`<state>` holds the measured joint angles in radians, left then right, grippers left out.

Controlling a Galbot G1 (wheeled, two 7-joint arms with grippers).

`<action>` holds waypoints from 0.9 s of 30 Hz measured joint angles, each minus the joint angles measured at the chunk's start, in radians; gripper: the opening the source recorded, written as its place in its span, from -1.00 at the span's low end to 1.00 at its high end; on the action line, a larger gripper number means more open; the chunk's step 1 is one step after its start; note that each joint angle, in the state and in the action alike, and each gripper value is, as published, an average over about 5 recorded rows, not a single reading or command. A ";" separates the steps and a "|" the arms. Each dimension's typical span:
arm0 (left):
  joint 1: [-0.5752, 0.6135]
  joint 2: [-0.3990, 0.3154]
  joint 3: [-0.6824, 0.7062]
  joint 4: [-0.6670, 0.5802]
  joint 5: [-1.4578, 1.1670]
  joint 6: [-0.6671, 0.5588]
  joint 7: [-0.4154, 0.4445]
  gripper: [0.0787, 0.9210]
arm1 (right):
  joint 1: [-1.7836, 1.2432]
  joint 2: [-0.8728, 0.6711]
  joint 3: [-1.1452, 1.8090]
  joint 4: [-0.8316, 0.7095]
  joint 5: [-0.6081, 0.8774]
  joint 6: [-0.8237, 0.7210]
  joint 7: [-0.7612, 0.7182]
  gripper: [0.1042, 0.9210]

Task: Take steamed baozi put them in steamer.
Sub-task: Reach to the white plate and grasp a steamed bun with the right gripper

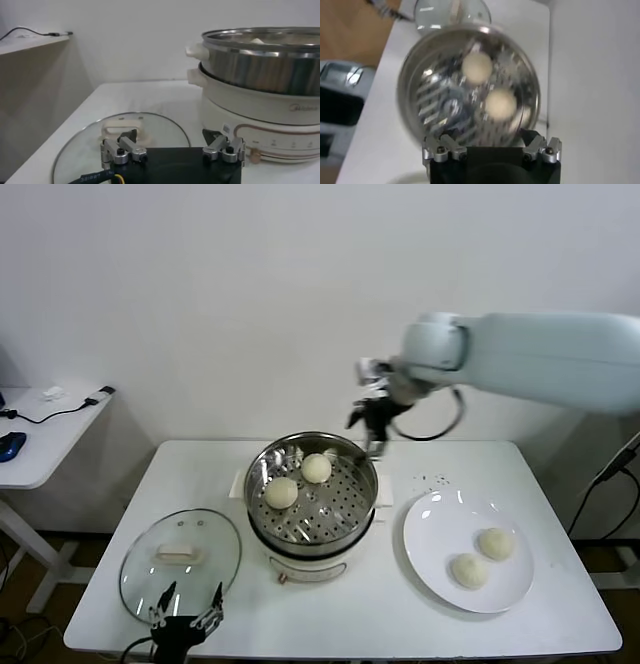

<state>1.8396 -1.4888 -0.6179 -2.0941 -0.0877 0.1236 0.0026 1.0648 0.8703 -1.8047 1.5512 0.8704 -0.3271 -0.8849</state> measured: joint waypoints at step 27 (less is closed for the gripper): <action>-0.003 -0.006 -0.036 0.006 -0.026 0.004 -0.004 0.77 | -0.428 -0.399 0.067 0.088 -0.317 -0.115 0.145 0.76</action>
<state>1.8362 -1.4944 -0.6541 -2.0879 -0.1136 0.1276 -0.0015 0.6371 0.4712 -1.7379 1.6388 0.5530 -0.4420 -0.7396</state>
